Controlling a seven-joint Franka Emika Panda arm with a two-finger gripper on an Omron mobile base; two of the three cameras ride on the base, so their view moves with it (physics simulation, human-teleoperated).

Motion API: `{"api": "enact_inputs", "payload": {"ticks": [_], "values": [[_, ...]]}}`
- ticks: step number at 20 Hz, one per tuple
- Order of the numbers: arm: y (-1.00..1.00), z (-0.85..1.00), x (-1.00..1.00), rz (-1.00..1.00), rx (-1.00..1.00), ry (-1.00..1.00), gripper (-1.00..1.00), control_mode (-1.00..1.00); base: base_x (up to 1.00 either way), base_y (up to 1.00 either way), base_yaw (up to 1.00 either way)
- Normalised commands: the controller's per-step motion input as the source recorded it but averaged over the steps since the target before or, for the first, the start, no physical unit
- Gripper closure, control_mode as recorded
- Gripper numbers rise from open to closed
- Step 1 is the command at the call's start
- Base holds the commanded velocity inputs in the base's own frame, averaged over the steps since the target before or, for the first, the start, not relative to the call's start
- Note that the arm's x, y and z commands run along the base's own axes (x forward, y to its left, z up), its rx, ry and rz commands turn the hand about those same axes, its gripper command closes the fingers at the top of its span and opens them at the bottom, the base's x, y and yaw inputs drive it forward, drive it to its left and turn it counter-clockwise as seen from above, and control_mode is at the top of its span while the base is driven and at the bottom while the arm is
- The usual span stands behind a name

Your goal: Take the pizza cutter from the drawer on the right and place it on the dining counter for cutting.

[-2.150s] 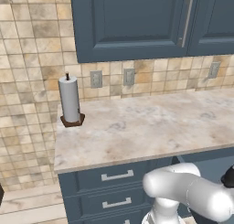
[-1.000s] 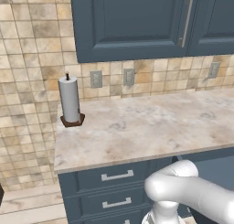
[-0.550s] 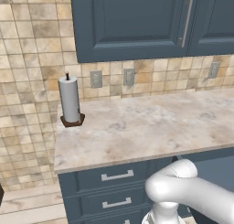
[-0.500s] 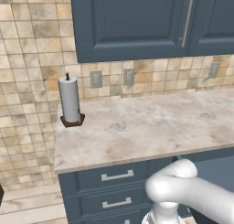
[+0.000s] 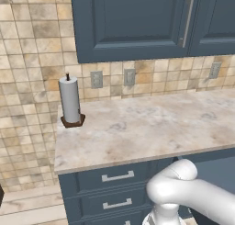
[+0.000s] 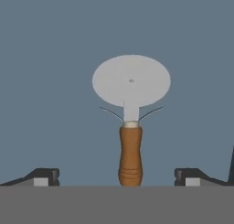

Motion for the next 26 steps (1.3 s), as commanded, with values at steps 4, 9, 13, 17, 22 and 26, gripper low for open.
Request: {"api": "enact_inputs", "payload": {"ticks": [4, 9, 13, 17, 22, 26], "values": [[0.00, -0.32, 0.00, 0.00, 0.00, 0.00, -1.00, -1.00, 0.00, 0.00, 0.00], [0.00, -0.28, 0.02, 0.00, 0.00, 0.00, -1.00, -1.00, 0.00, 0.00, 0.00], [0.00, -0.27, 0.00, 0.00, 0.00, 0.00, -1.00, -1.00, 0.00, 0.00, 0.00], [0.00, -0.25, 0.00, 0.00, 0.00, 0.00, -1.00, -1.00, 0.00, 0.00, 0.00], [0.00, -0.26, 0.00, 0.00, 0.00, 0.00, -1.00, -1.00, 0.00, 0.00, 0.00], [0.00, -0.28, 0.00, 0.00, 0.00, 0.00, -1.00, -1.00, 0.00, 0.00, 0.00]]}}
